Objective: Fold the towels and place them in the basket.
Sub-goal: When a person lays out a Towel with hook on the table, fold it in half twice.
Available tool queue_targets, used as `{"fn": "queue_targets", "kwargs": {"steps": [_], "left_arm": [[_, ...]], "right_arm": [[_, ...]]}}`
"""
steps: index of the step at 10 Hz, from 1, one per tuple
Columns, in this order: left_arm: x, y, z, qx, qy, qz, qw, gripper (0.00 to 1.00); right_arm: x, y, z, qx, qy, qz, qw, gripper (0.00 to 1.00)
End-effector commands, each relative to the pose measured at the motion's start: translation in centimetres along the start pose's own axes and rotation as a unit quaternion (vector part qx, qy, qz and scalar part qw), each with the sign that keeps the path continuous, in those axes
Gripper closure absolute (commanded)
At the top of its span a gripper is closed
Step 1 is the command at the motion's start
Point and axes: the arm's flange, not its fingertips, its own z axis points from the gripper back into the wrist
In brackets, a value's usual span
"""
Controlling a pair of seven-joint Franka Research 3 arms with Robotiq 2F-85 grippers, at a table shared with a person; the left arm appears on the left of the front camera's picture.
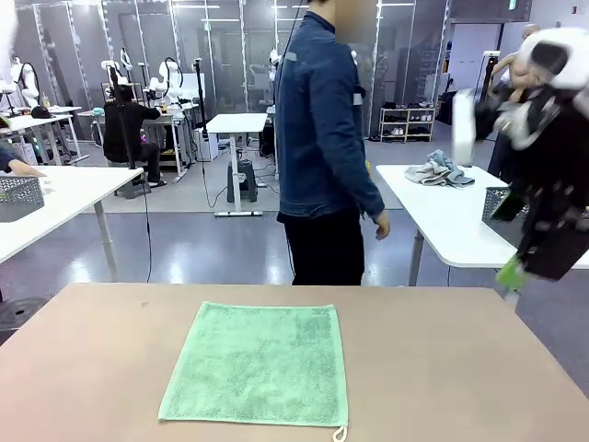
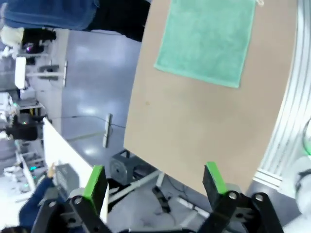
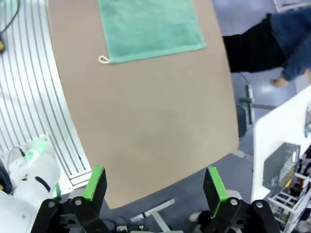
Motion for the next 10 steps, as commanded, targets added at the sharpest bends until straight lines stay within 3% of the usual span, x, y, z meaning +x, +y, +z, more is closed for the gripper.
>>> {"fn": "queue_targets", "kwargs": {"steps": [1,4,6,7,10], "left_arm": [[-0.2,-1.4,-4.4,-0.026,-0.004,-0.038,0.999,0.0],[-0.4,-4.1,-9.9,-0.089,0.033,-0.064,0.993,0.0],[-0.5,-3.4,-10.0,-0.094,0.048,-0.034,0.994,0.0],[-0.1,-4.8,-10.7,-0.093,0.039,-0.048,0.994,0.0],[-0.1,-4.8,-10.7,-0.093,0.039,-0.048,0.994,0.0]], "right_arm": [[1.3,-0.2,-4.0,0.002,0.013,0.045,0.999,0.0],[2.6,1.2,-7.6,0.02,-0.006,0.034,0.999,0.0],[2.9,0.9,-7.8,0.024,-0.002,-0.002,1.0,0.0],[2.5,1.1,-7.7,0.021,0.006,0.039,0.999,0.0],[2.5,1.1,-7.7,0.021,0.006,0.039,0.999,0.0]]}}
